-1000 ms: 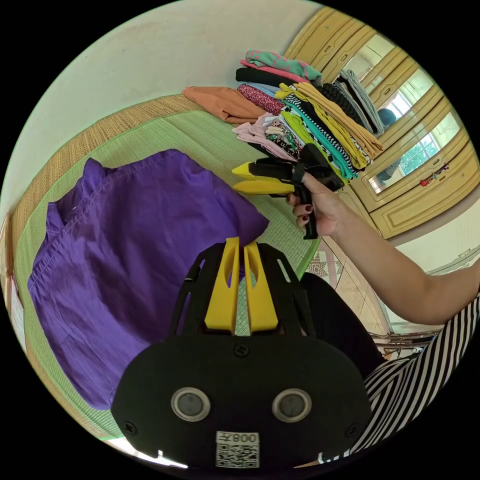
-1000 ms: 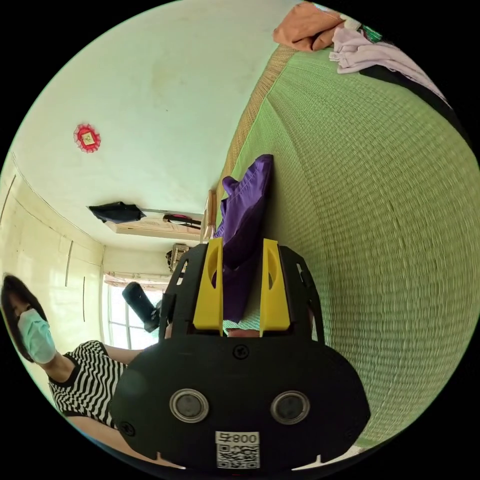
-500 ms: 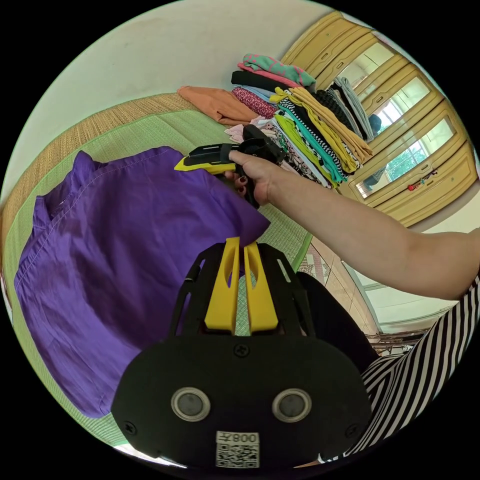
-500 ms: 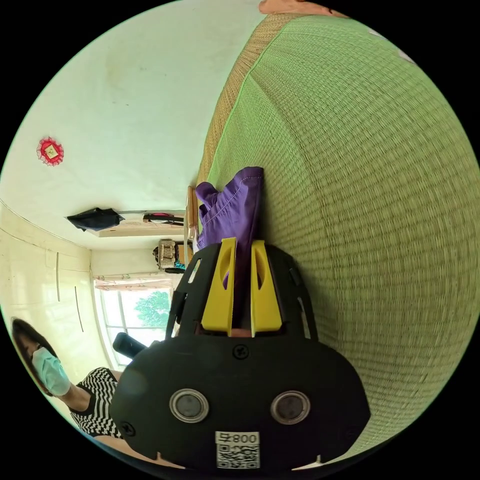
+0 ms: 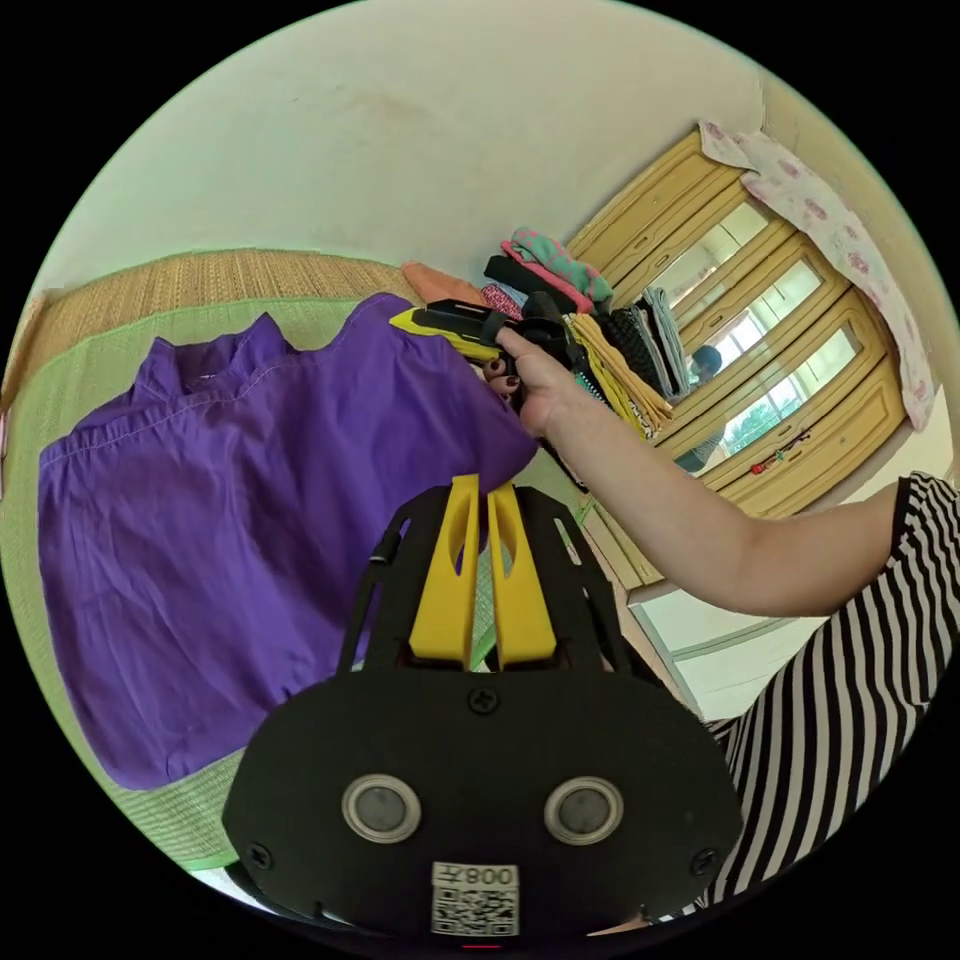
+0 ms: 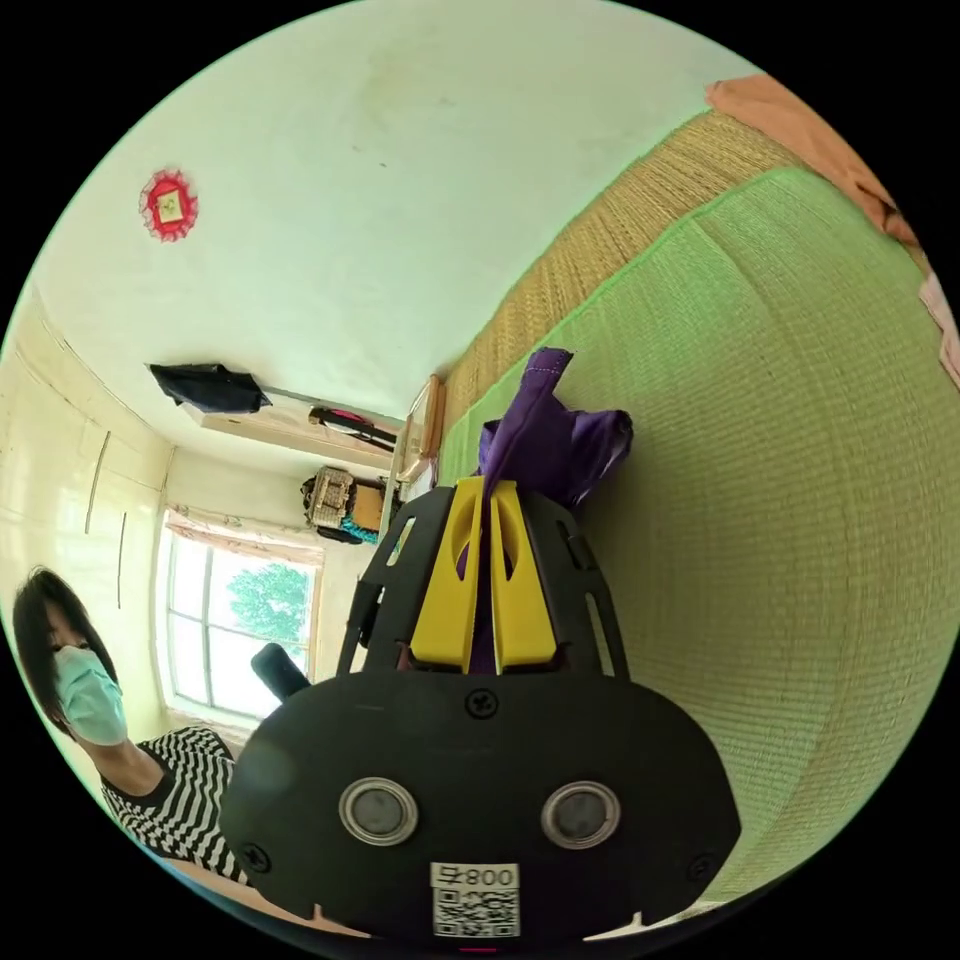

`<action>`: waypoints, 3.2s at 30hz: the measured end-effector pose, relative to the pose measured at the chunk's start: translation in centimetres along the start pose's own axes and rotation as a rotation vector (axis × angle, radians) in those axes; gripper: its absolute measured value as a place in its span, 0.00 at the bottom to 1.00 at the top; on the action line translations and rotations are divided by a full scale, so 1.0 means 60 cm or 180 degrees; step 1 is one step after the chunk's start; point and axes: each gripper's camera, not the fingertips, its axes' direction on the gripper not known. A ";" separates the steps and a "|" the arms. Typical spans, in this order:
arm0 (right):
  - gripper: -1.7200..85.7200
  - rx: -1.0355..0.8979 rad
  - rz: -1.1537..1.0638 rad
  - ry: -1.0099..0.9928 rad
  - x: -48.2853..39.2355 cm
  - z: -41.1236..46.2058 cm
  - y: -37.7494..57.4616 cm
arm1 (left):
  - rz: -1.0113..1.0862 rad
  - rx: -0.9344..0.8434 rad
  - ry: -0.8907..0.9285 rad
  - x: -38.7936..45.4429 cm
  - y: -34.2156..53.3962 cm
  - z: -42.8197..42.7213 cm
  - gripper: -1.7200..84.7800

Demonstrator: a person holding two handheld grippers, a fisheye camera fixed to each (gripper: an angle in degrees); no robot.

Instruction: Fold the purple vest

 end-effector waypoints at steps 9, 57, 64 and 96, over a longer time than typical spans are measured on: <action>0.03 -0.0571 -0.0794 0.0351 -0.349 0.254 -0.108 | -0.0988 0.0883 0.0126 -0.244 0.280 -0.147 0.03; 0.09 -0.1592 -0.1337 0.1128 -0.859 0.463 -0.257 | -0.2498 0.1268 0.0436 -0.717 0.868 -0.071 0.02; 0.11 -0.1473 -0.1490 0.1811 -0.886 0.265 -0.071 | -0.1821 0.0712 -0.0461 -0.692 0.736 -0.050 0.02; 0.10 -0.1577 -0.1785 0.1655 -0.948 0.243 -0.181 | -0.1193 0.0023 -0.0086 -0.518 0.467 0.153 0.11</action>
